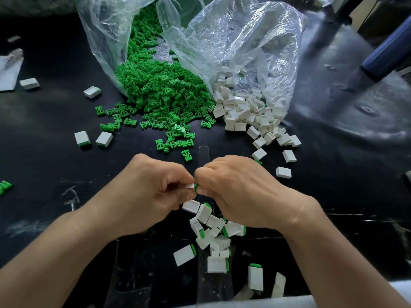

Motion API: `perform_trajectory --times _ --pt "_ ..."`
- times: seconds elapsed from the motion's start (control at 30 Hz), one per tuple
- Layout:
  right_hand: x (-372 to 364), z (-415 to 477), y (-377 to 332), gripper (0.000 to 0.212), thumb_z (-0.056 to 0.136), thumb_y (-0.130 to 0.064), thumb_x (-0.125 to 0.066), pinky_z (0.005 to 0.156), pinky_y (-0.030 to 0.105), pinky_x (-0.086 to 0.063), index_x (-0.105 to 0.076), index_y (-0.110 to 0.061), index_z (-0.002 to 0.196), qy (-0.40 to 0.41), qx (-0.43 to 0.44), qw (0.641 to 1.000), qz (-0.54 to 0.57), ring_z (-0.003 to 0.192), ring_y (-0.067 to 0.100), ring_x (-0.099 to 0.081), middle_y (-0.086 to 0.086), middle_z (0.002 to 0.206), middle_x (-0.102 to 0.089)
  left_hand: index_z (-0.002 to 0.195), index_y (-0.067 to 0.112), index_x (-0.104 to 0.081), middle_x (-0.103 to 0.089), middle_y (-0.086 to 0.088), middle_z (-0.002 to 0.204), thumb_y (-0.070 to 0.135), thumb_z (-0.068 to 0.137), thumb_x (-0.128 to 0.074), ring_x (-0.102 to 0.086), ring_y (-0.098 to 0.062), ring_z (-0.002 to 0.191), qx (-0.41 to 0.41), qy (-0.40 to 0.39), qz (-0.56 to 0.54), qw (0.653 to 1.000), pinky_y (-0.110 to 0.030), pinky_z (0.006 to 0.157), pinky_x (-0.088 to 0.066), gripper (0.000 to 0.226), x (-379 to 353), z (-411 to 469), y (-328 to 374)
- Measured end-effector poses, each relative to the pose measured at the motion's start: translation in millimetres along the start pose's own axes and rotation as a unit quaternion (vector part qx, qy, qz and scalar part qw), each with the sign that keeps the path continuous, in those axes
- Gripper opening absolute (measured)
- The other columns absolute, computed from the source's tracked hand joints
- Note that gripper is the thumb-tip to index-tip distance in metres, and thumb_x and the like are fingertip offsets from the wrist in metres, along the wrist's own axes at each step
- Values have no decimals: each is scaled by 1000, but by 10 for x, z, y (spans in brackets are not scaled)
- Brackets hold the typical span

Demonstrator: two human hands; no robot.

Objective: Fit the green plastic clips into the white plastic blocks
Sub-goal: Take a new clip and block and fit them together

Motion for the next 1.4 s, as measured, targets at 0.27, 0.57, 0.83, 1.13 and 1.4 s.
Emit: perform_trajectory --times 0.27,0.57,0.83,1.13,1.4 --pt "226 -55 243 31 89 -28 -38 58 43 -37 -46 -4 71 202 -85 929 297 60 24 -44 11 64 -50 75 12 -68 -69 -7 66 23 65 -62 -64 -11 50 86 101 -227 965 -19 48 -52 16 136 36 -100" --pt "244 -46 216 27 90 -22 -43 51 25 -28 -46 -7 68 227 -52 927 293 53 11 -31 -12 56 -34 73 6 -67 -67 -11 63 25 64 -63 -63 -14 48 91 85 -230 965 -20 45 -51 21 121 28 -113" --pt "359 -73 27 30 91 -18 -45 50 33 -30 -49 -2 65 231 26 964 127 57 12 -30 -6 62 -35 74 13 -69 -66 -2 58 20 72 -69 -62 -9 47 25 57 -83 995 -22 46 -51 8 115 -3 -15" --pt "-85 -4 359 68 70 -72 -27 54 20 -40 -62 -14 72 101 -134 803 572 57 10 -53 -2 64 -62 80 5 -71 -71 -12 97 15 59 -67 -69 -20 81 78 130 -341 928 -25 74 -56 23 182 44 -128" --pt "-284 84 71 55 72 -69 -31 52 20 -37 -63 -25 75 4 -116 678 726 54 11 -44 -1 58 -53 89 -8 -65 -69 -17 78 5 68 -62 -62 -28 49 66 84 -368 924 -28 51 -52 24 84 64 -25"
Point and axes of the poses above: each hand's wrist, its own z-axis towards the middle knuckle, its own x-axis out of the back of the hand, y = z × x, the point moved 10 cm from there along z, towards the middle knuckle
